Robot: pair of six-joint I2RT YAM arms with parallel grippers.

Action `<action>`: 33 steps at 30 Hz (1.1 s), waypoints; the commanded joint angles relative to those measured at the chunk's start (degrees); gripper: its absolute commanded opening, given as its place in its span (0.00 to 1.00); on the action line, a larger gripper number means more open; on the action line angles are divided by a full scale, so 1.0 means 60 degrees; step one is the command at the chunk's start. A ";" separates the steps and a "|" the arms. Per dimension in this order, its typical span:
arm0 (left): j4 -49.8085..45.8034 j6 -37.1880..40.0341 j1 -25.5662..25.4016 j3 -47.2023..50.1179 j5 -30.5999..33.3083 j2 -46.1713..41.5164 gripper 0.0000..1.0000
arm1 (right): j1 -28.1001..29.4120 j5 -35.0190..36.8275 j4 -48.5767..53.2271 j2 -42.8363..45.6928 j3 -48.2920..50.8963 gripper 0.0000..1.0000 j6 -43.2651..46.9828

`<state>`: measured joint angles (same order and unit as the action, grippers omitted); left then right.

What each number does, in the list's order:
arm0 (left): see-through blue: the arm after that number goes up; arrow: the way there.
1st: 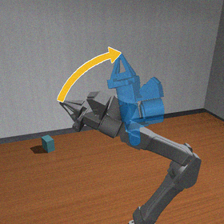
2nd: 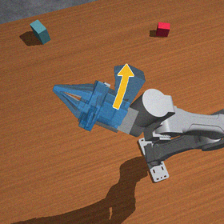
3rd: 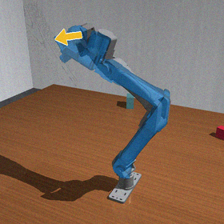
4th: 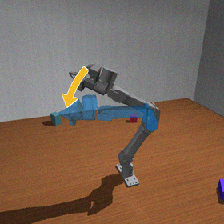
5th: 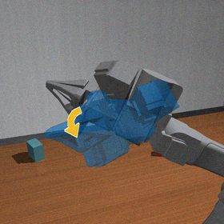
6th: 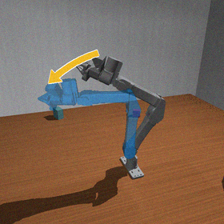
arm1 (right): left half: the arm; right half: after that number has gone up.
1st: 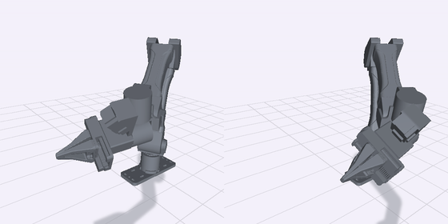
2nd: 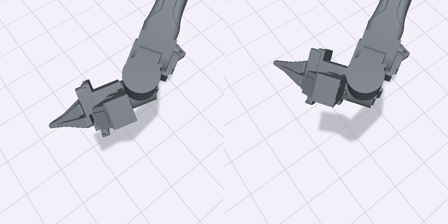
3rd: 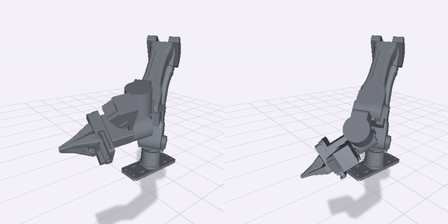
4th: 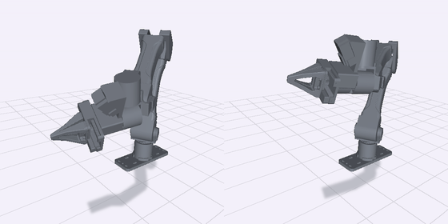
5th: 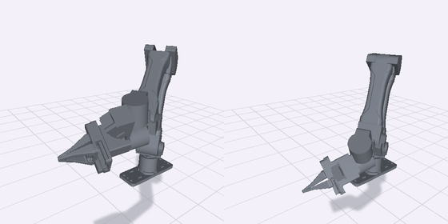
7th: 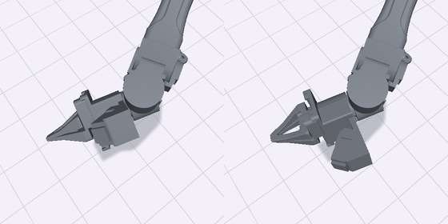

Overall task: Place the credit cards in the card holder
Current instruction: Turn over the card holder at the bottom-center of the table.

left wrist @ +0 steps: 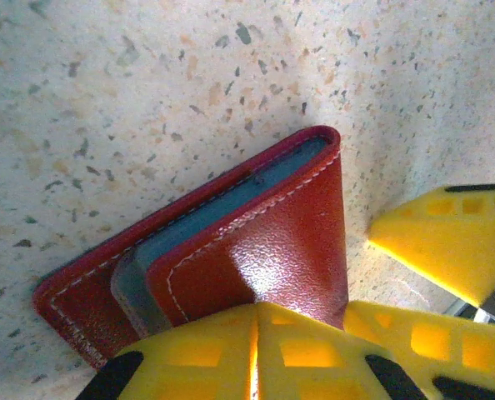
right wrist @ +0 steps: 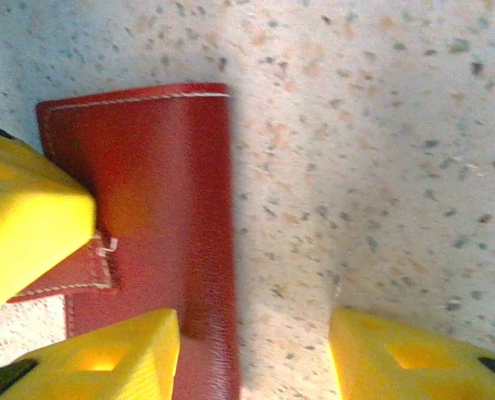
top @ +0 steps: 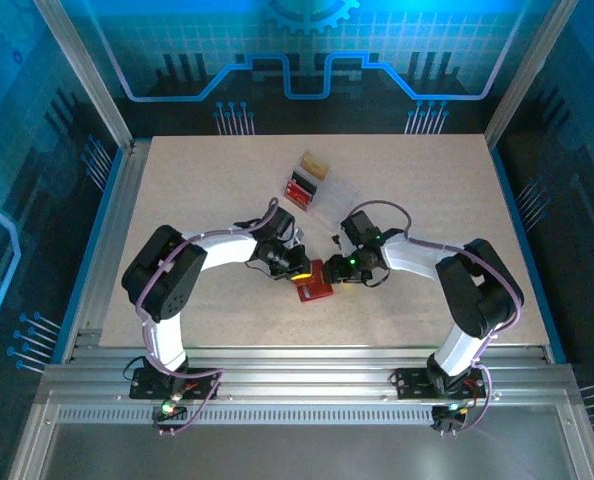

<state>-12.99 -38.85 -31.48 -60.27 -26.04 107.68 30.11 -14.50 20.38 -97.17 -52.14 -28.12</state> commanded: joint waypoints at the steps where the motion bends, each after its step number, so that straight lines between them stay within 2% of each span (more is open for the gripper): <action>1: -0.1232 0.0146 0.0117 0.0981 0.1001 0.0555 0.09 | -0.0204 -0.0859 -0.0022 -0.0345 0.0073 0.54 0.0303; 9: -0.0430 0.0009 0.0311 0.1896 0.0820 0.0735 0.09 | -0.0301 -0.2567 -0.1157 -0.0978 0.0223 0.55 0.0020; 12: 0.0029 -0.0096 0.0433 0.2314 0.0667 0.0861 0.09 | -0.0255 -0.3041 -0.1380 -0.1227 0.0168 0.53 -0.0100; 23: 0.1018 -0.0205 0.0689 0.2985 0.0360 0.1154 0.09 | 0.0651 -0.4146 -0.1811 -0.1914 -0.0384 0.48 -0.0718; 33: 0.1819 -0.0435 0.0692 0.3533 0.0213 0.1404 0.08 | 0.0848 -0.5457 -0.4011 -0.2450 -0.0195 0.48 -0.2318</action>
<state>13.08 -40.82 -26.92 -45.58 -37.65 107.48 28.42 -34.30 11.05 -105.78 -54.94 -37.80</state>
